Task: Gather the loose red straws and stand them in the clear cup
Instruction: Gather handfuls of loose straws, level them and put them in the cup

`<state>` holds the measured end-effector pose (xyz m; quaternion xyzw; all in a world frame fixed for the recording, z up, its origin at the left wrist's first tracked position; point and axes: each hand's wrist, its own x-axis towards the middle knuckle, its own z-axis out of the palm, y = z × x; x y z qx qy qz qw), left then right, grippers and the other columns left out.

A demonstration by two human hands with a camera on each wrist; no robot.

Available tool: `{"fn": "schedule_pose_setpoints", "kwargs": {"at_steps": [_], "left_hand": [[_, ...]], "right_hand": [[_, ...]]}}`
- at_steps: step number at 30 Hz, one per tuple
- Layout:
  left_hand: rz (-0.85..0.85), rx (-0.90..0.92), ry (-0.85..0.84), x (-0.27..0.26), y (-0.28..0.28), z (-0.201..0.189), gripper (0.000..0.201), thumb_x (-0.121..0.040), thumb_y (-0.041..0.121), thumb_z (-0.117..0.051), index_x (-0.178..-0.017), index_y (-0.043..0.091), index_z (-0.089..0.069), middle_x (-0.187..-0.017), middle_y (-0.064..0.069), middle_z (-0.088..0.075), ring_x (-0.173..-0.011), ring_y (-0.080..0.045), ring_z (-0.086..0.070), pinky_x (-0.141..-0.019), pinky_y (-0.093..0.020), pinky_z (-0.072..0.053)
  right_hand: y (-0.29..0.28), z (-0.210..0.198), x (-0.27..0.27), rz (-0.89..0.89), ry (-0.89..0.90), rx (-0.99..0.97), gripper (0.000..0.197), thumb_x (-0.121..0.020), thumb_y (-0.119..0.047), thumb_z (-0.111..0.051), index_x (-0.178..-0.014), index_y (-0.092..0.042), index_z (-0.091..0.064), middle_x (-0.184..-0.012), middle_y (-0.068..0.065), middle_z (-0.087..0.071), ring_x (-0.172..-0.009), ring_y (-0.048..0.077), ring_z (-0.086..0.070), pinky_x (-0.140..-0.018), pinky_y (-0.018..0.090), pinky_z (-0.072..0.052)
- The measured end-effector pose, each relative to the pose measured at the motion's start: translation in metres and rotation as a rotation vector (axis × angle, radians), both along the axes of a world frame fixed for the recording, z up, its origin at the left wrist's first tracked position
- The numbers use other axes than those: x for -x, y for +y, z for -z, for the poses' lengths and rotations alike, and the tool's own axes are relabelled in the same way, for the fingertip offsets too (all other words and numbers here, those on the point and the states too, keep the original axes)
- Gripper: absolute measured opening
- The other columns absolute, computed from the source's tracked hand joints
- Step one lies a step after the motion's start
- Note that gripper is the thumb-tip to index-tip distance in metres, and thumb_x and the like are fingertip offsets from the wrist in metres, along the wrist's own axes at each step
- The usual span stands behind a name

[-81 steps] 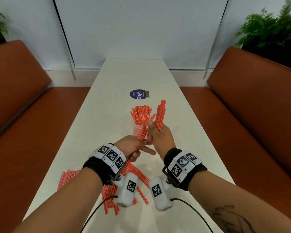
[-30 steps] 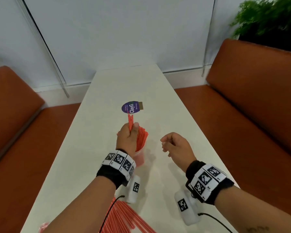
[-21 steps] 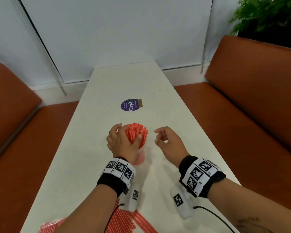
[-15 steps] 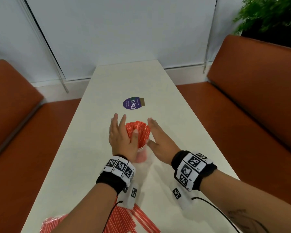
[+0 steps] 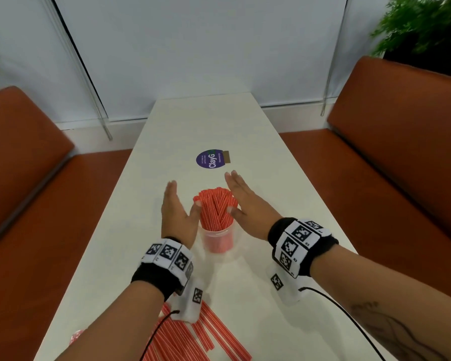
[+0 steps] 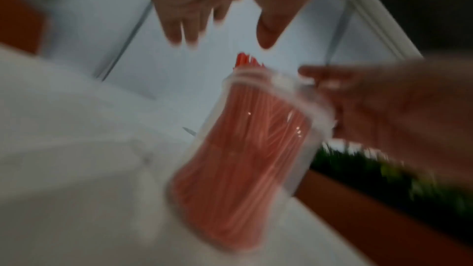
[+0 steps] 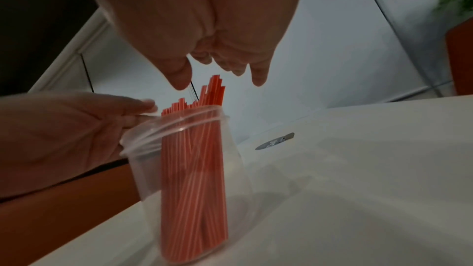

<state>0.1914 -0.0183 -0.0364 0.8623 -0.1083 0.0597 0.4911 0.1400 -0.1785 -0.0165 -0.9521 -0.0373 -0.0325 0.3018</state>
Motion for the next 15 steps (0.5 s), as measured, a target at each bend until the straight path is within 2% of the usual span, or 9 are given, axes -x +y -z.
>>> {"fn": "schedule_pose_setpoints", "kwargs": {"at_steps": [2, 3, 5, 7, 8, 11, 13, 15], "left_hand": [[0.055, 0.109, 0.151, 0.001, -0.002, -0.004, 0.064, -0.09, 0.016, -0.057, -0.146, 0.01, -0.027, -0.152, -0.006, -0.033, -0.137, -0.022, -0.037, -0.113, -0.036, -0.031], [0.108, 0.096, 0.138, 0.002, -0.004, -0.006, 0.058, -0.089, 0.011, -0.058, -0.142, 0.011, -0.036, -0.146, -0.005, -0.042, -0.132, -0.022, -0.044, -0.111, -0.036, -0.036], [0.186, -0.053, 0.048, 0.003, -0.009, -0.007, 0.047, -0.087, 0.003, -0.058, -0.132, 0.013, -0.05, -0.136, -0.003, -0.054, -0.126, -0.022, -0.051, -0.109, -0.034, -0.038], [0.208, -0.146, 0.018, 0.001, -0.012, -0.008, 0.046, -0.086, 0.002, -0.057, -0.13, 0.016, -0.052, -0.134, -0.001, -0.056, -0.125, -0.02, -0.052, -0.107, -0.03, -0.039], [0.187, -0.133, 0.045, 0.0, -0.012, -0.01, 0.049, -0.086, 0.003, -0.057, -0.132, 0.016, -0.049, -0.135, -0.001, -0.054, -0.125, -0.02, -0.051, -0.106, -0.029, -0.039], [0.078, -0.105, 0.166, -0.002, -0.009, -0.015, 0.06, -0.085, 0.015, -0.063, -0.14, 0.014, -0.039, -0.143, -0.006, -0.046, -0.123, -0.024, -0.052, -0.107, -0.037, -0.041], [0.064, -0.163, 0.243, -0.002, -0.007, -0.016, 0.063, -0.081, 0.027, -0.069, -0.136, 0.012, -0.042, -0.136, -0.009, -0.053, -0.12, -0.027, -0.054, -0.103, -0.043, -0.045], [0.06, -0.162, 0.279, 0.001, -0.01, -0.02, 0.058, -0.078, 0.032, -0.071, -0.128, 0.011, -0.049, -0.126, -0.01, -0.059, -0.114, -0.027, -0.057, -0.096, -0.042, -0.049]], "right_hand": [[0.003, 0.003, -0.003, -0.033, 0.016, 0.066, 0.064, -0.099, -0.017, -0.04, -0.152, -0.016, -0.003, -0.161, 0.004, 0.008, -0.149, 0.017, 0.006, -0.12, 0.033, -0.012], [0.005, 0.005, -0.004, -0.062, 0.014, 0.132, 0.061, -0.1, -0.017, -0.039, -0.152, -0.015, -0.007, -0.161, 0.006, 0.004, -0.149, 0.02, 0.005, -0.121, 0.037, -0.012], [0.008, 0.008, -0.006, -0.102, 0.013, 0.235, 0.055, -0.1, -0.018, -0.037, -0.151, -0.013, -0.016, -0.161, 0.007, -0.002, -0.149, 0.025, 0.003, -0.12, 0.044, -0.015], [0.009, 0.007, -0.006, -0.099, 0.013, 0.22, 0.056, -0.1, -0.018, -0.036, -0.151, -0.012, -0.014, -0.161, 0.006, -0.001, -0.149, 0.024, 0.005, -0.12, 0.043, -0.012], [0.008, 0.005, -0.005, -0.08, -0.006, 0.191, 0.058, -0.1, -0.017, -0.036, -0.151, -0.013, -0.01, -0.161, 0.006, 0.003, -0.149, 0.022, 0.007, -0.119, 0.041, -0.009], [0.003, 0.003, -0.001, 0.075, -0.081, 0.094, 0.064, -0.1, -0.018, -0.037, -0.151, -0.012, 0.0, -0.161, 0.006, 0.007, -0.149, 0.019, 0.008, -0.119, 0.033, -0.006], [0.001, 0.005, 0.001, 0.187, 0.005, -0.031, 0.065, -0.099, -0.019, -0.04, -0.152, -0.013, -0.002, -0.161, 0.005, -0.001, -0.149, 0.018, -0.002, -0.119, 0.03, -0.012], [0.002, 0.009, 0.003, 0.229, 0.124, -0.148, 0.059, -0.098, -0.022, -0.045, -0.15, -0.013, -0.018, -0.157, 0.006, -0.024, -0.144, 0.021, -0.026, -0.114, 0.03, -0.024]]}}
